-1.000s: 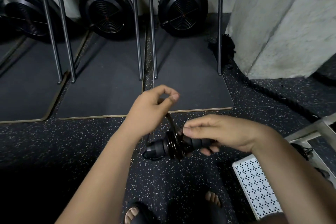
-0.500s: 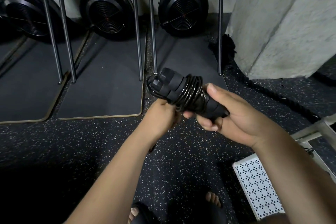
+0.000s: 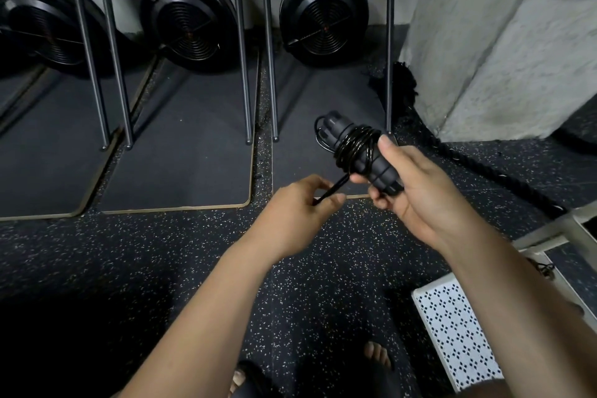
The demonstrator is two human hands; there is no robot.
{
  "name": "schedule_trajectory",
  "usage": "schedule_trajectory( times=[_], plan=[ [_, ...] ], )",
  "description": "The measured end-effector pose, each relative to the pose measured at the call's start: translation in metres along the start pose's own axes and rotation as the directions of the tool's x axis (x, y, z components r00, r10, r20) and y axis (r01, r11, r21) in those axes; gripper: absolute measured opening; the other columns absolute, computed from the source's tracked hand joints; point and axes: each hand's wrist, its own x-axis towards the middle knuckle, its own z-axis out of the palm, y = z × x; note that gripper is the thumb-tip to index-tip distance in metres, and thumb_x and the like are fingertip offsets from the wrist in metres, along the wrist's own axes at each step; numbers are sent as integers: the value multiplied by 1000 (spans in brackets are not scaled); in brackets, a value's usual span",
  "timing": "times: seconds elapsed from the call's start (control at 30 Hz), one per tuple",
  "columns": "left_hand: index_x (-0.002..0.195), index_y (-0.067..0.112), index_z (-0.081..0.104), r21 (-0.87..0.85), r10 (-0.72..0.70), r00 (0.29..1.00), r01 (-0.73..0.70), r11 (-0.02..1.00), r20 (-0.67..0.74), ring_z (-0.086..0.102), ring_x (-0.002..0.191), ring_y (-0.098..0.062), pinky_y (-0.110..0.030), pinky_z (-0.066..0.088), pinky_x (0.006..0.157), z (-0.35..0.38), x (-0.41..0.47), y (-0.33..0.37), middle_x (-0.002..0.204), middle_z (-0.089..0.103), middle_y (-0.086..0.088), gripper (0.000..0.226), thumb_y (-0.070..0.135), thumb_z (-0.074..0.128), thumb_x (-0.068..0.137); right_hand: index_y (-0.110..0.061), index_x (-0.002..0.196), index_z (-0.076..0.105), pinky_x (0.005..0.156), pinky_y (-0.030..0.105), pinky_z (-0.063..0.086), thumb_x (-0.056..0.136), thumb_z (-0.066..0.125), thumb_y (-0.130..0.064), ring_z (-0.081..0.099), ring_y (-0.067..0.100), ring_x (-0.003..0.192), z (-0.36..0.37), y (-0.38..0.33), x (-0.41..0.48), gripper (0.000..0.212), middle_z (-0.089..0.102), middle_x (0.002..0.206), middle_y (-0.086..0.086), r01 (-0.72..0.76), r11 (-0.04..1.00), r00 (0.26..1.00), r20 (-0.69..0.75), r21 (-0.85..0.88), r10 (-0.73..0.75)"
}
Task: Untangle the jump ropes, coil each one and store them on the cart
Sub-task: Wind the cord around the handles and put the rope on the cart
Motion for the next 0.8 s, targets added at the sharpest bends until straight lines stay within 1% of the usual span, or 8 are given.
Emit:
schedule_trajectory(
  times=[0.17,0.27,0.37,0.43,0.5,0.6,0.67,0.8],
  plan=[
    [110,26,72,-33,30,994,-34,999,-109,55,53,4,-14,35,50,-1,1,4,67,63,13,35,59,63,100,-23,124,50,61,38,49,99,67,-58,64,19,68,10,13,3,46,80,99,11,60,960,990,-108,-274,-93],
    [90,21,72,-146,-28,989,7,989,-145,52,47,6,-13,33,45,-2,1,6,57,60,15,48,68,62,96,-37,132,47,80,41,59,93,71,-62,74,18,84,18,22,0,53,78,105,4,41,901,994,-77,-431,-82],
    [74,19,65,-198,-83,980,45,979,-184,43,41,0,-16,28,42,-4,1,3,49,53,13,55,70,63,94,-36,144,43,99,45,58,84,84,-52,78,22,98,21,20,-3,75,82,105,2,-50,918,998,14,-393,60],
    [74,11,65,-213,-75,978,32,977,-194,38,43,-5,-20,27,43,-6,1,0,51,48,12,62,70,64,94,-29,142,52,102,51,59,68,93,-48,79,20,104,21,14,-7,87,82,110,2,-124,943,985,78,-308,155],
    [78,2,65,-252,-45,983,-2,968,-178,34,48,-9,-23,27,46,-6,1,2,54,44,10,66,66,64,95,-25,130,67,100,50,60,63,93,-42,78,21,108,20,6,-12,74,81,115,2,-167,956,965,161,-241,209],
    [69,12,60,-256,-1,989,-38,966,-149,33,50,-10,-25,28,48,-5,0,6,55,43,7,59,64,64,96,-19,119,78,71,39,59,67,92,-42,75,21,90,18,1,-15,58,81,105,2,-214,950,934,238,-228,267],
    [66,18,55,-211,17,990,-48,976,-143,34,48,-9,-24,28,47,-4,-1,6,54,44,9,54,61,64,98,-18,116,78,59,34,54,67,92,-46,73,18,82,19,1,-17,58,80,98,2,-214,941,941,205,-261,270],
    [73,6,54,-162,27,993,-45,986,-117,33,52,-13,-28,29,50,2,0,3,54,43,8,60,58,56,104,-30,115,69,55,34,57,71,94,-53,79,15,81,23,4,-17,56,82,98,-6,-54,879,992,72,-474,100]
  ],
)
